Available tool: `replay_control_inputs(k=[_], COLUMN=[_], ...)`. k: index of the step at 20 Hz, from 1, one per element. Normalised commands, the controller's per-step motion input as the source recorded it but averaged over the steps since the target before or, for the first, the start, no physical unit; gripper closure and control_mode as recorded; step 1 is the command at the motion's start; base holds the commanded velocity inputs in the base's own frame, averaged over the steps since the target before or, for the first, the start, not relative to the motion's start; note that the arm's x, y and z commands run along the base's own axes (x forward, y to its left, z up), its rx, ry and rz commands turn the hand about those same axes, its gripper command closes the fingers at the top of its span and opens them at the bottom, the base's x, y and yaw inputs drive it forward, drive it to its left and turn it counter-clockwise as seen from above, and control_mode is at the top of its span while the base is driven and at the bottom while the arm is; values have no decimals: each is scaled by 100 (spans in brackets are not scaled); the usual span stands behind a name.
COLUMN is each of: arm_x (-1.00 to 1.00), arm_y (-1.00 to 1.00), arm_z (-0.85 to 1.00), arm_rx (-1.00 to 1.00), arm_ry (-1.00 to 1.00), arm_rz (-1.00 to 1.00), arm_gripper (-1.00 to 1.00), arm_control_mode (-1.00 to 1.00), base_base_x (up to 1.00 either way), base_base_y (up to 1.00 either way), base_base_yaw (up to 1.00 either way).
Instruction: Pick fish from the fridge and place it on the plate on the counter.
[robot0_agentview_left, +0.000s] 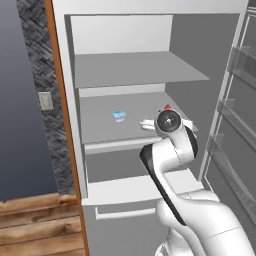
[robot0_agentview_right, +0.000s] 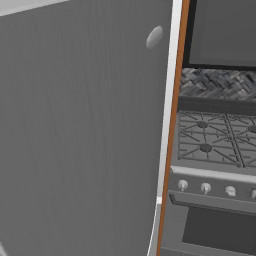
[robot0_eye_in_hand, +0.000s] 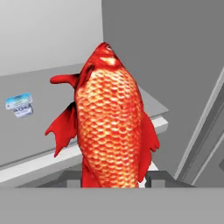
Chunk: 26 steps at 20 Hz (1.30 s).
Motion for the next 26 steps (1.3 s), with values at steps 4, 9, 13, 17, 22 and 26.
replay_control_inputs(k=[4, 9, 13, 17, 22, 26], arm_x=[0, 0, 0, 0, 0, 0], arm_y=[0, 0, 0, 0, 0, 0], arm_z=[0, 0, 0, 0, 0, 0], arm_rx=[0, 0, 0, 0, 0, 0], arm_ry=[0, 0, 0, 0, 0, 0], arm_rz=[0, 0, 0, 0, 0, 0], arm_gripper=[100, 100, 100, 100, 100, 100], arm_control_mode=[100, 100, 100, 100, 100, 100], base_base_x=[-45, -34, -16, -18, -30, -41], base_base_y=[6, 23, 44, 51, 42, 31], base_base_yaw=[-2, -5, -8, -12, -16, -21])
